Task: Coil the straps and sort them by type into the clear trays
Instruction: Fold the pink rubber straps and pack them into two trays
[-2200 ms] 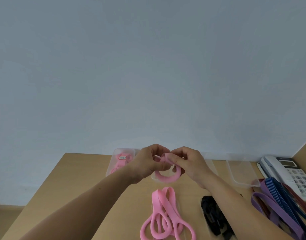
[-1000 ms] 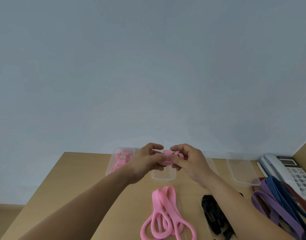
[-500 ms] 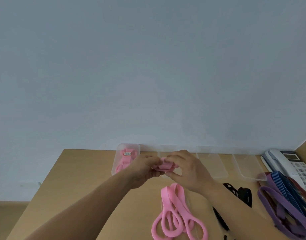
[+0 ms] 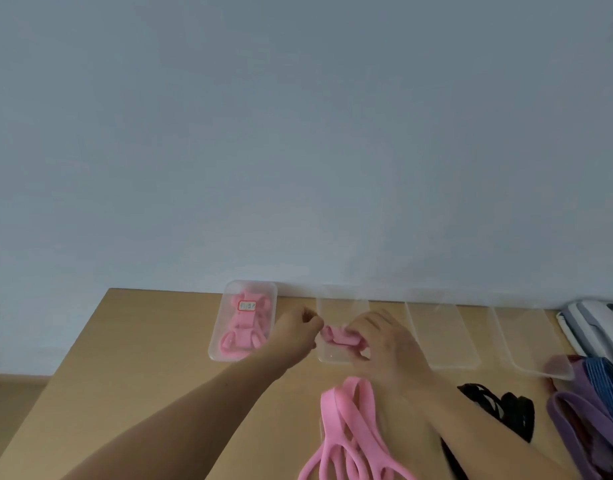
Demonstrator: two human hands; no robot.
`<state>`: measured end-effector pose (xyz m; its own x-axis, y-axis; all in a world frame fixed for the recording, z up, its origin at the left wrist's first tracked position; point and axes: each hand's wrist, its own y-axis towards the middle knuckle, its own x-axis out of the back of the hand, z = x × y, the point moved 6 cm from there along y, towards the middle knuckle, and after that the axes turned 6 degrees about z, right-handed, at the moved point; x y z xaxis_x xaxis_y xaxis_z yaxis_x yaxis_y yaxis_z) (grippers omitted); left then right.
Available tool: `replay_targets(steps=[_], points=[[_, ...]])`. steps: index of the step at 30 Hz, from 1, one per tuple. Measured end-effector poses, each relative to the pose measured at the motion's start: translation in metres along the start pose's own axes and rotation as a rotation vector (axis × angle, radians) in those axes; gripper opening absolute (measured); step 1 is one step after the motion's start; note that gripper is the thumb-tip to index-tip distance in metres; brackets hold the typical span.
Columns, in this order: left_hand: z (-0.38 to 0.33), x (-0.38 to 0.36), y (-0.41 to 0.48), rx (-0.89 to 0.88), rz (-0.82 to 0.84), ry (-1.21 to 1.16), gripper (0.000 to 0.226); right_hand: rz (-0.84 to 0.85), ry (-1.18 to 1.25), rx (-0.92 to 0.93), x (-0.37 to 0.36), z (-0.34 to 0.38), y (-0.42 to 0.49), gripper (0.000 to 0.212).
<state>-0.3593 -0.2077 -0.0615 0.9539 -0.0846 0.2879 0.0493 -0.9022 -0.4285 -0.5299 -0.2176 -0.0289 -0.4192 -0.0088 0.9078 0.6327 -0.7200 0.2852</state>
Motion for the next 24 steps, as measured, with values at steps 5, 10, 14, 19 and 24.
replay_targets(steps=[5,10,14,19,24], points=[[0.008,-0.007,0.052,0.055,-0.115,0.304,0.05,0.062,-0.099,-0.011,-0.03,-0.05,0.037,0.024],[0.019,-0.019,0.076,0.086,-0.062,0.424,0.06,0.128,-0.187,0.05,-0.056,-0.065,0.062,0.025],[0.02,-0.022,0.078,0.052,-0.08,0.403,0.062,0.173,-0.244,0.018,-0.063,-0.068,0.069,0.026],[0.024,-0.024,0.076,0.061,-0.085,0.348,0.062,0.193,-0.272,-0.019,-0.068,-0.073,0.072,0.029],[0.027,-0.024,0.078,0.082,-0.075,0.333,0.063,0.374,-0.217,-0.055,-0.087,-0.078,0.078,0.04]])
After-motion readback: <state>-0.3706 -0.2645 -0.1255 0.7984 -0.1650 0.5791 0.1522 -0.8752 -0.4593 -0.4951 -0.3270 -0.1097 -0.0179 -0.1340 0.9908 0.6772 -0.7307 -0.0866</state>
